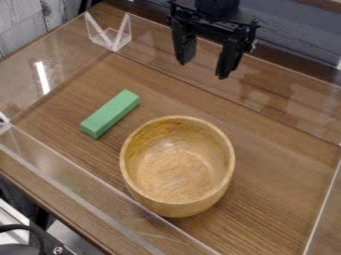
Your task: Put the green block in the brown bowl
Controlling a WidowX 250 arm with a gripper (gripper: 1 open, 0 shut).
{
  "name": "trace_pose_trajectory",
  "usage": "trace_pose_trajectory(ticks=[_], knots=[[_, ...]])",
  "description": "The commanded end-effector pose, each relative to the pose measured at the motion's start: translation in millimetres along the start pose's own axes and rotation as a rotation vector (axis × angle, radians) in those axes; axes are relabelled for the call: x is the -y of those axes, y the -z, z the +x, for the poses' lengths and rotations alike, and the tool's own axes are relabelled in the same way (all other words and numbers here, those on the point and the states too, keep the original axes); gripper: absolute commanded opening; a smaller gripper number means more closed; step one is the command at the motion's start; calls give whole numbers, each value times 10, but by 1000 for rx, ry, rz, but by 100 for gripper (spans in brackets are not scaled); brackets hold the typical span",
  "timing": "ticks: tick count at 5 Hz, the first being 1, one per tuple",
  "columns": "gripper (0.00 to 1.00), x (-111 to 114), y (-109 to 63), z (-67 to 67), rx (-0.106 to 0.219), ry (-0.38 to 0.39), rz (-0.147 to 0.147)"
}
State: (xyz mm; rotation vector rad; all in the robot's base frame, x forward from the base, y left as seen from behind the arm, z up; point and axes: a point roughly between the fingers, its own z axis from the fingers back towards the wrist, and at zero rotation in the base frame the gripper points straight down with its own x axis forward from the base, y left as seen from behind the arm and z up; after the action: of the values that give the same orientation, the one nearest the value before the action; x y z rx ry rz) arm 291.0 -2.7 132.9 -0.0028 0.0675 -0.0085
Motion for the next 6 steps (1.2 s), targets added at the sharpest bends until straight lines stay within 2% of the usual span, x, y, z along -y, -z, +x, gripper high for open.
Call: trace_pose_trajectory(ticks=[1,2,3,4,5,6], knots=[[100,-172,59,-61,-3,19,3],[100,-492,247,-227,-12,51,14],[100,-817,311,-420,40,85,25],[100,-1057,383,-512,79,93,38],[100,-1158,477,-533,93,94,37],[100,-1167,564,-517,98,99,29]])
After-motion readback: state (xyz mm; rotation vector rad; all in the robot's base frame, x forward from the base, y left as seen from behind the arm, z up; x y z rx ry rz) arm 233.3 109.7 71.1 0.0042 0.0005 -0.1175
